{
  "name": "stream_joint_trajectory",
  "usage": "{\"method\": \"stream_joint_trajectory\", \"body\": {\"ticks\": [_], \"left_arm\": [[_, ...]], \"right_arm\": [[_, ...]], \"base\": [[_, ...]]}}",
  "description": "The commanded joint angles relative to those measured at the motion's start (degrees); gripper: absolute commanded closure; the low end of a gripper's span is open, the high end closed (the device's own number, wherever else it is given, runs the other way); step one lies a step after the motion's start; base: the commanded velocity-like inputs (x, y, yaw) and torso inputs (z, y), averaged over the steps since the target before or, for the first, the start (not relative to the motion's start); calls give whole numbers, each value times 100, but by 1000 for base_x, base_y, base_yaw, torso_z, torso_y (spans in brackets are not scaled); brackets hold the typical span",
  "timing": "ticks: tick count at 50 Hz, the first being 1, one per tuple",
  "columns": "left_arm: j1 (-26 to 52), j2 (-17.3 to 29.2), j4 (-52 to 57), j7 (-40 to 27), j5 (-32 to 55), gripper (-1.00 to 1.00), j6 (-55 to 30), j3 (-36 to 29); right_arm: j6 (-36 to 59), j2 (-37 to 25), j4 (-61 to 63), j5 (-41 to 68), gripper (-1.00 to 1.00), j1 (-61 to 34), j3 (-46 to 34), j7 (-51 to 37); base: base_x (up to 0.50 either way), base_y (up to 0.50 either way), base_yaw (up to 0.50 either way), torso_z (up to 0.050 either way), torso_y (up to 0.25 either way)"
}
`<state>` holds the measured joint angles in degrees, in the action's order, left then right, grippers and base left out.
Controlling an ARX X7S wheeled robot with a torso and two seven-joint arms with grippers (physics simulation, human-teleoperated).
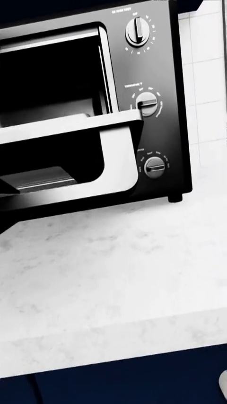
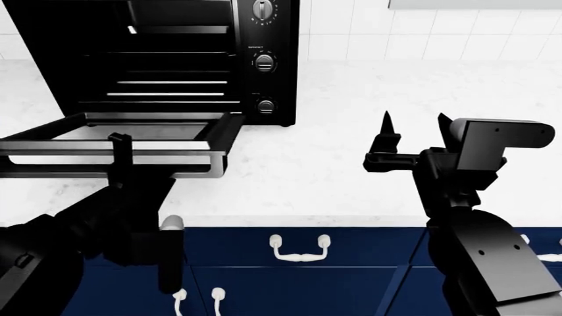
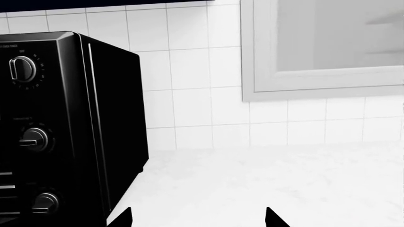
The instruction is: Open the toaster oven door.
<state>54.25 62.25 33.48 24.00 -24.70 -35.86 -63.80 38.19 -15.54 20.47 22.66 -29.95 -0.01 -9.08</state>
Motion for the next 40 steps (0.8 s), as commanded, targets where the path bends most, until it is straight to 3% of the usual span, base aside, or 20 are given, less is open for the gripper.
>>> {"method": "stream_joint_trajectory", "body": {"ticks": [1, 40], "left_arm": [[-239, -11, 63, -254, 33, 100, 96, -145], [-1191, -293, -1007, -1013, 121, 100, 606, -708]], "right_arm": [[27, -37, 24, 35, -100, 5, 9, -36], [-10, -164, 61, 93, -100, 129, 39, -148]], "base": [[0, 0, 0, 0, 0], [0, 0, 0, 0, 1]]}}
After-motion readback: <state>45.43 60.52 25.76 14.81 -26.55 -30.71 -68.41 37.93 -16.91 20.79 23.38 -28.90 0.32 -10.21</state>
